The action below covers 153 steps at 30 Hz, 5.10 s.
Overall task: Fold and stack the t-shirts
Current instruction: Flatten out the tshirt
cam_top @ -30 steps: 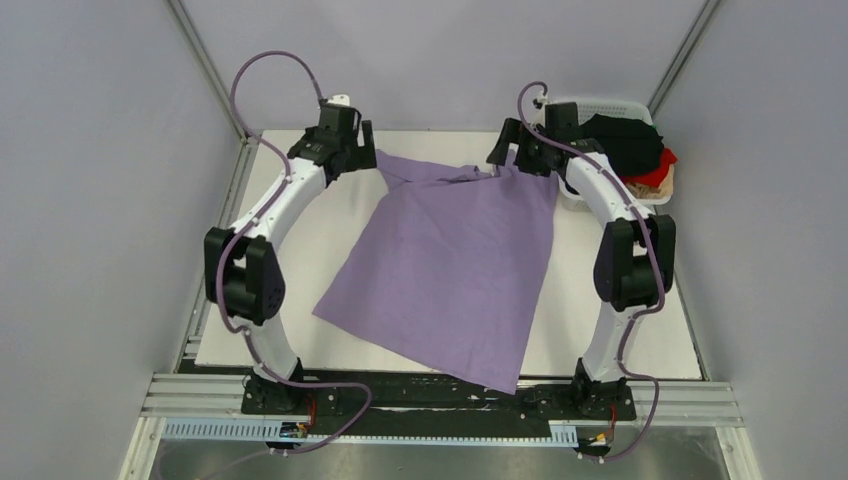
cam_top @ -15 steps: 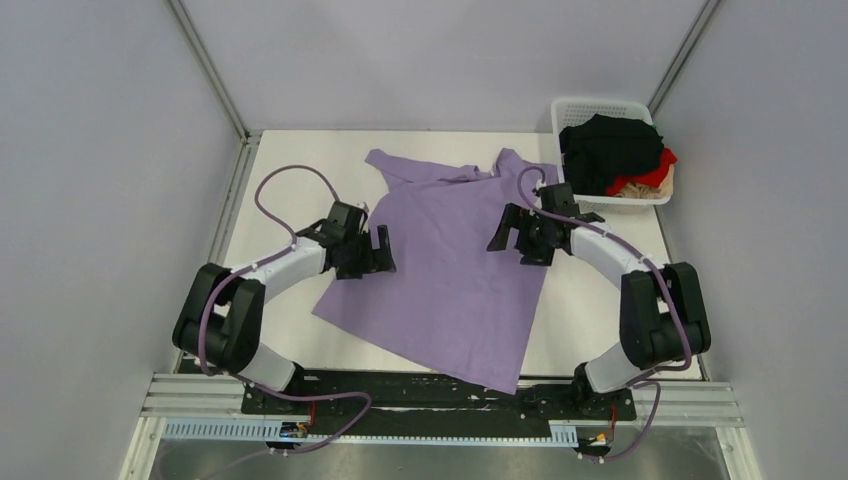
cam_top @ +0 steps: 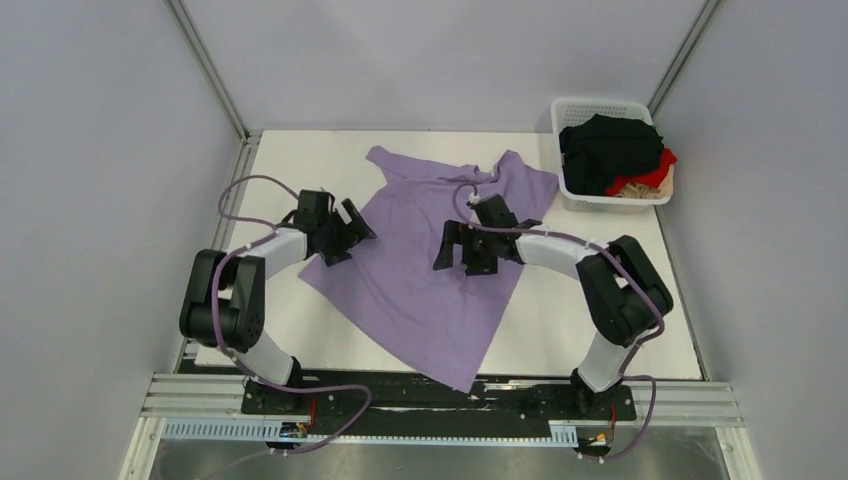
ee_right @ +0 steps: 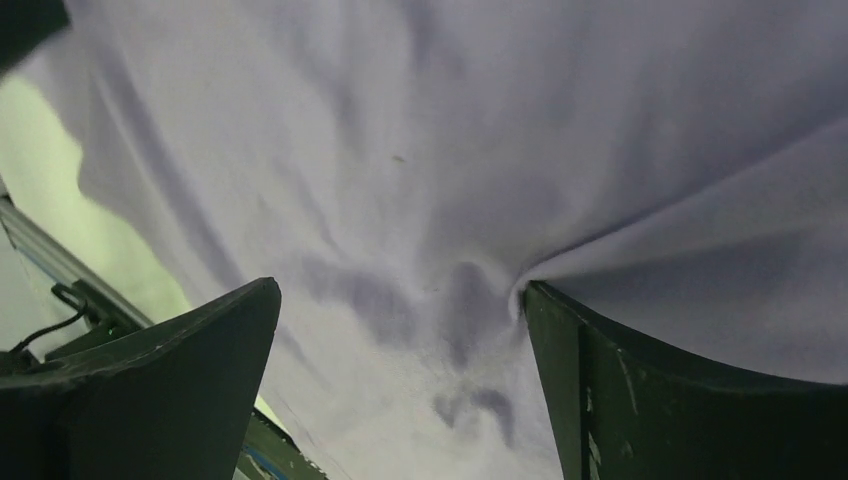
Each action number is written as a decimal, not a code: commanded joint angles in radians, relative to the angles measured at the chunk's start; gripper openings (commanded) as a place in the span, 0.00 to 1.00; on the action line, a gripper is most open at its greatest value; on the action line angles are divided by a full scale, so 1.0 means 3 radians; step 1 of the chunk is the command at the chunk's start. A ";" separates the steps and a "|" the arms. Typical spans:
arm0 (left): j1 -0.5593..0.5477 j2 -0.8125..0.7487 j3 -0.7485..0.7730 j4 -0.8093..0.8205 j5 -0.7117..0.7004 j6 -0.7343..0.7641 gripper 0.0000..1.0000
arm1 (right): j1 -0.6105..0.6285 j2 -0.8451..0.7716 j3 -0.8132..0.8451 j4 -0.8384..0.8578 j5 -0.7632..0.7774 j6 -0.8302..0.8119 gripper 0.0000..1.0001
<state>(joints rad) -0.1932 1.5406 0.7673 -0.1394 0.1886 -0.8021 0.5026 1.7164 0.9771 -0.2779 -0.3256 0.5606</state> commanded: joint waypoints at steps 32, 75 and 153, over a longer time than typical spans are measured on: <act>0.0092 0.0458 0.1836 -0.1128 -0.0523 0.0404 1.00 | -0.1515 -0.0597 -0.0149 0.0201 0.0620 0.0085 1.00; -0.0235 -0.0953 -0.0170 -0.1248 -0.0707 0.0230 1.00 | -0.0675 -0.2024 -0.1132 -0.0972 0.1554 0.0923 0.00; -0.0150 -0.0787 -0.0236 -0.1503 -0.1474 0.0023 0.00 | -0.0880 -0.0183 0.0770 0.0035 0.0357 -0.0207 1.00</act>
<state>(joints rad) -0.3557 1.3605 0.6830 -0.5480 -0.1467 -0.8524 0.2218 1.5826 1.1091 -0.2970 -0.0998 0.5415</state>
